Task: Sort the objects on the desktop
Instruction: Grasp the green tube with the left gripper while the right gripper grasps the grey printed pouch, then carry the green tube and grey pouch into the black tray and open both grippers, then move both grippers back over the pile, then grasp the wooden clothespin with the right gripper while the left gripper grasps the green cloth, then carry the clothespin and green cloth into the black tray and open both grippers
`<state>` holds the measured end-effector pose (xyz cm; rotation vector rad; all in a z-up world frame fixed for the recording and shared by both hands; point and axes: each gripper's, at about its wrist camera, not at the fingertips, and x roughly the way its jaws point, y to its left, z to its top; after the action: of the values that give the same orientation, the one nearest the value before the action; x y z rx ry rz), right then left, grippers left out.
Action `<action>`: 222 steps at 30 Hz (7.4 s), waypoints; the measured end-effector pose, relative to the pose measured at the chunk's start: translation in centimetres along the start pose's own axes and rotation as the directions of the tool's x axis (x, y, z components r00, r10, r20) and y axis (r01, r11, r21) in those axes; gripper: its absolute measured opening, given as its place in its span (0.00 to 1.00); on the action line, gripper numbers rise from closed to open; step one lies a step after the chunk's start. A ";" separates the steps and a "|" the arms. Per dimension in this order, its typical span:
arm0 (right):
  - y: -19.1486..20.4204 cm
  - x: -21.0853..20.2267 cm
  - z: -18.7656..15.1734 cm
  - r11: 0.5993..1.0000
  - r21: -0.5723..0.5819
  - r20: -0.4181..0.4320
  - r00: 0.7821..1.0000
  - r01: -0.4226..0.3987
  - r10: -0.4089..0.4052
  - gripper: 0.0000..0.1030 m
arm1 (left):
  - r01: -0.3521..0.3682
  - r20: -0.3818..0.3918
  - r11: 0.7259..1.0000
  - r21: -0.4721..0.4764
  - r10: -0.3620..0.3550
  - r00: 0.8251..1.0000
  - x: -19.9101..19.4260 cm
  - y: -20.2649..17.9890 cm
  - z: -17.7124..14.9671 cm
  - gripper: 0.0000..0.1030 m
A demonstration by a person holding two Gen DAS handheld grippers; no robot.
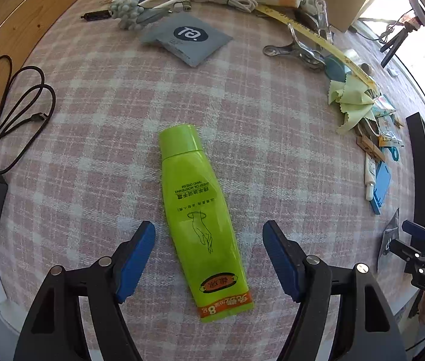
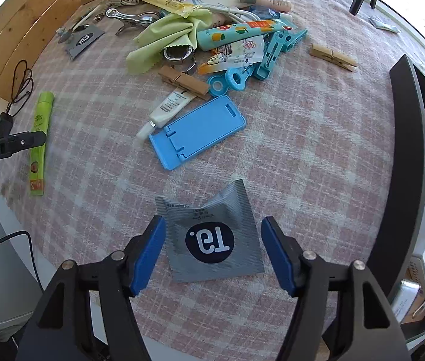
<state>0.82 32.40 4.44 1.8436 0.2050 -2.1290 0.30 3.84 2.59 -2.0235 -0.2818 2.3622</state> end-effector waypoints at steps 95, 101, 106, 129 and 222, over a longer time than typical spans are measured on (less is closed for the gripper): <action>-33.4 -15.4 -7.6 0.892 0.445 0.183 0.968 0.077 -0.175 0.44 | 0.175 0.058 0.792 0.585 -0.256 0.965 -6.2 -50.5 0.6 0.39; -31.8 -15.0 -5.4 0.912 0.406 0.201 0.969 0.051 -0.144 0.44 | 0.157 0.074 0.833 0.530 -0.230 0.970 -5.7 -47.0 2.1 0.38; -29.5 -14.7 -3.1 0.938 0.346 0.213 0.970 0.037 -0.116 0.44 | 0.130 0.097 0.873 0.469 -0.197 0.976 -5.6 -42.9 3.6 0.38; -16.7 -8.3 9.5 1.000 -0.030 0.134 0.991 0.000 0.004 0.44 | 0.061 0.128 0.989 0.138 -0.079 0.989 -4.1 -21.2 8.6 0.38; -36.0 -16.6 -6.7 0.920 0.375 0.146 0.973 0.114 -0.180 0.39 | 0.141 0.063 0.693 0.707 -0.260 0.963 -7.9 -54.9 -3.4 0.57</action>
<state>-2.79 70.70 16.23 1.8604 -0.1062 -2.5661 -0.75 57.26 17.97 -1.3634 0.3400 2.0360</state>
